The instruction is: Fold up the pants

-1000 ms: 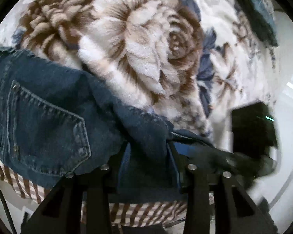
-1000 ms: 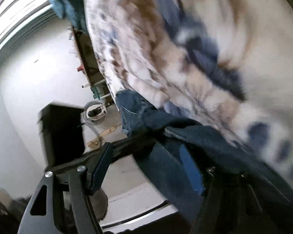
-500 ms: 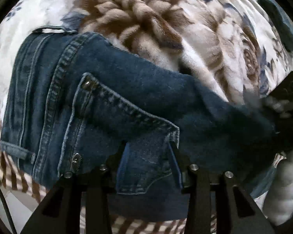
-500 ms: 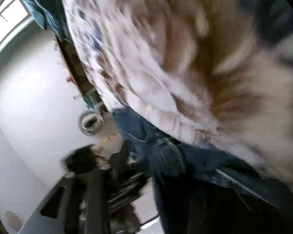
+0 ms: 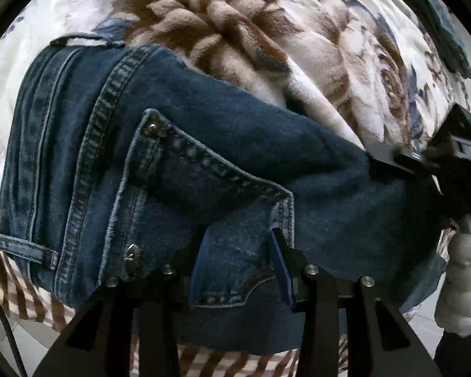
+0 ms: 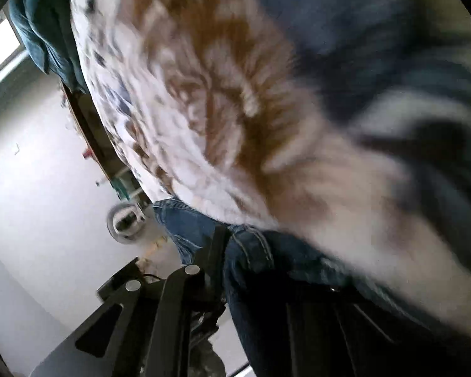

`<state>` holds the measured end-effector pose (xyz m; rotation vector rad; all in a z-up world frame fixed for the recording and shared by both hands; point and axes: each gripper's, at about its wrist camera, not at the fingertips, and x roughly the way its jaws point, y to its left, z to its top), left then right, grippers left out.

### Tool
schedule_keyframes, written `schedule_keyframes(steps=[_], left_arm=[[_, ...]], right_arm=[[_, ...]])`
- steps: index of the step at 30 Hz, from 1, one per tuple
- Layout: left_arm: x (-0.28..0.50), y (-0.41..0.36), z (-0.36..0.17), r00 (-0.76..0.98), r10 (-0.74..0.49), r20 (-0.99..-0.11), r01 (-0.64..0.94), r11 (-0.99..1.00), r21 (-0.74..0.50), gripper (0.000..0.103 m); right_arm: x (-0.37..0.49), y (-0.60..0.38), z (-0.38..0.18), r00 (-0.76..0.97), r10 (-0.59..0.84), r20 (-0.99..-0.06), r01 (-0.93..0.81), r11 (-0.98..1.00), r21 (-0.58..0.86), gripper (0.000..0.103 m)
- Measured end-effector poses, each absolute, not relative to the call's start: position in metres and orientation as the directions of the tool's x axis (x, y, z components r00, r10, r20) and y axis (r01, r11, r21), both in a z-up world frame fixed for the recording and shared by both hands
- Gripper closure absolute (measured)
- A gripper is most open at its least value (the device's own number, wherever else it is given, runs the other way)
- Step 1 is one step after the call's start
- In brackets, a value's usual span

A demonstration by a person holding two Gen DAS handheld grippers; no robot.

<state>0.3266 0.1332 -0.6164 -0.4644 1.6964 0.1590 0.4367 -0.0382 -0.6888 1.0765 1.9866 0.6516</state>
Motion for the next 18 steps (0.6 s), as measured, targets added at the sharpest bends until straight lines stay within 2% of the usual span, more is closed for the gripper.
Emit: schedule_keyframes(steps=[5,10,14,16,18], left_arm=[[0.319,0.142,-0.617,-0.097,-0.232,-0.968,-0.395,0.902,-0.177,0.066],[0.311,0.157,-0.614,-0.092,-0.234,-0.968,-0.402,0.898,-0.179,0.066],[0.304,0.169,-0.611,-0.087,-0.247,-0.965,-0.415,0.889,-0.19,0.066],[0.305,0.168,-0.607,-0.087,-0.236,-0.968,-0.409,0.894,-0.182,0.066],[0.305,0.164,-0.6,-0.086,-0.228,-0.97,-0.402,0.899,-0.176,0.064]], right_arm=[[0.43,-0.054,-0.673,-0.28,0.889,-0.361,0.519,0.457,0.722,0.09],[0.438,-0.078,-0.675,-0.223,0.88,-0.42,0.554,0.469,0.688,0.09],[0.472,-0.134,-0.637,-0.065,0.767,-0.638,0.419,0.602,0.68,0.091],[0.481,-0.133,-0.607,-0.058,0.738,-0.673,0.31,0.654,0.69,0.091],[0.475,-0.105,-0.577,-0.129,0.751,-0.647,0.173,0.66,0.731,0.089]])
